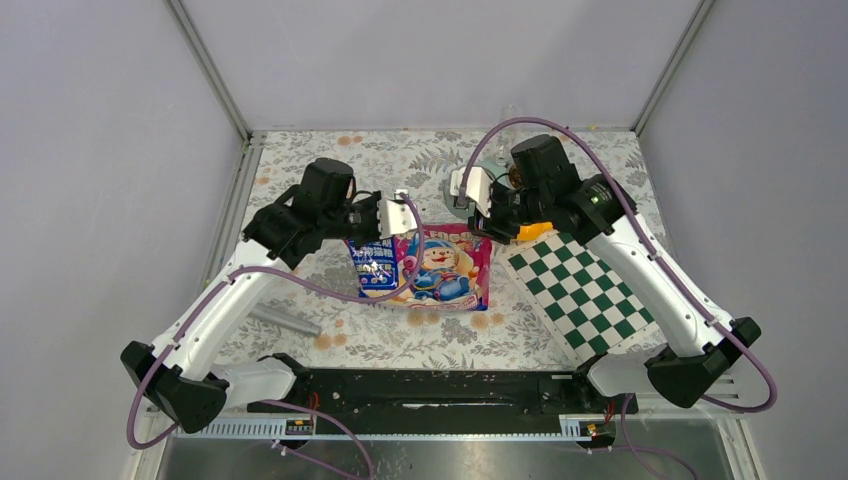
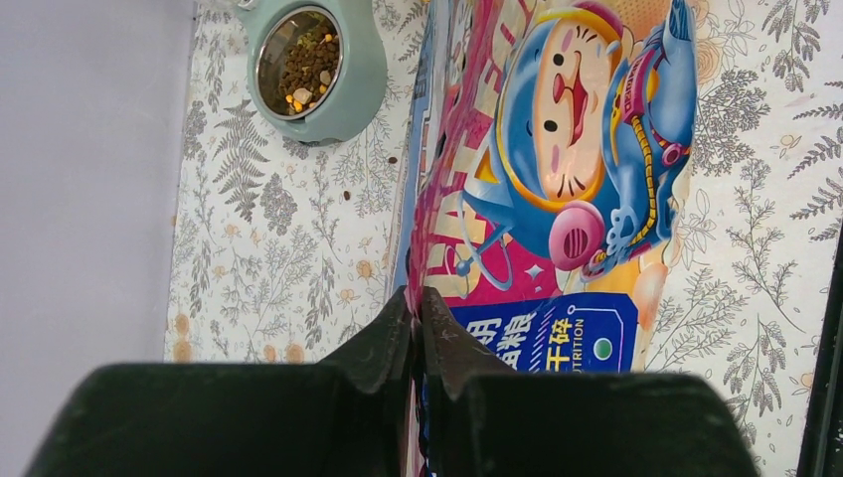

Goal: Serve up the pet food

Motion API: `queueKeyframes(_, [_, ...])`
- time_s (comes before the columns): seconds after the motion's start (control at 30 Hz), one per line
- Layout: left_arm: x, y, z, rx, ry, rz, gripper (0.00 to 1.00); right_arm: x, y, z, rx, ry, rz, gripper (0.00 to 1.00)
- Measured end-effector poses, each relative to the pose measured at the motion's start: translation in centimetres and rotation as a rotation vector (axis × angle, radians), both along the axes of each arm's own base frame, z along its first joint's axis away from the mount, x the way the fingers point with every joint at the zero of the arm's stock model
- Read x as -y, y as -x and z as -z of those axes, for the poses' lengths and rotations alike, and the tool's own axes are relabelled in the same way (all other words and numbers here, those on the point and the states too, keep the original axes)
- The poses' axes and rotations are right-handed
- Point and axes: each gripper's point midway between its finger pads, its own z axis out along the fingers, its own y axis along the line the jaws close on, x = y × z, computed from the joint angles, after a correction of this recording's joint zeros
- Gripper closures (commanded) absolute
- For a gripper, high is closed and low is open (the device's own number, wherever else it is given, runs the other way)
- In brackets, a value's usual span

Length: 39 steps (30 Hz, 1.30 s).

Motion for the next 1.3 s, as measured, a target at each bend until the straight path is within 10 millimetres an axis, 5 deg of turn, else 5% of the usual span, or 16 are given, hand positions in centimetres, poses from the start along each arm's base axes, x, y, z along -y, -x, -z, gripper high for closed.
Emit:
queueKeyframes(0.13, [-0.1, 0.0, 0.0, -0.006, 0.001, -0.008, 0.93, 0.1, 0.1, 0.2, -0.002, 0.014, 0.000, 0.72])
queueKeyframes(0.27, [-0.4, -0.1, 0.2, -0.010, -0.006, -0.020, 0.91, 0.0, 0.4, 0.6, -0.029, 0.039, -0.001, 1.00])
queueKeyframes(0.37, [-0.7, -0.3, 0.3, -0.011, -0.012, -0.030, 0.91, 0.0, 0.2, 0.7, -0.031, 0.057, 0.010, 0.97])
queueKeyframes(0.47, [-0.8, -0.3, 0.4, -0.013, -0.017, -0.036, 0.91, -0.1, 0.2, 0.7, -0.023, 0.066, 0.014, 0.72])
queueKeyframes(0.53, [-0.9, -0.3, 0.4, -0.015, -0.018, -0.037, 0.91, -0.2, 0.3, 0.7, -0.020, 0.070, 0.015, 0.68])
queueKeyframes(0.63, [-0.9, -0.2, 0.4, -0.018, -0.019, -0.038, 0.92, -0.5, 0.4, 0.7, -0.010, 0.075, 0.011, 0.74])
queueKeyframes(0.77, [-0.9, -0.2, 0.4, -0.019, -0.019, -0.038, 0.92, -0.8, 0.5, 1.0, -0.006, 0.091, 0.004, 1.00])
queueKeyframes(0.97, [-1.1, -0.2, 0.4, -0.017, -0.020, -0.045, 0.91, -0.9, 0.4, 1.1, -0.013, 0.110, 0.006, 0.99])
queueKeyframes(1.07, [-1.2, -0.2, 0.4, -0.018, -0.020, -0.047, 0.91, -1.0, 0.5, 1.0, -0.014, 0.111, 0.006, 0.74])
queueKeyframes(1.13, [-1.2, -0.2, 0.4, -0.018, -0.018, -0.048, 0.91, -1.1, 0.5, 1.0, -0.014, 0.108, 0.005, 0.68])
queueKeyframes(1.3, [-1.4, -0.1, 0.4, -0.017, -0.014, -0.055, 0.91, -1.9, 0.3, 1.1, -0.007, 0.099, -0.011, 0.72])
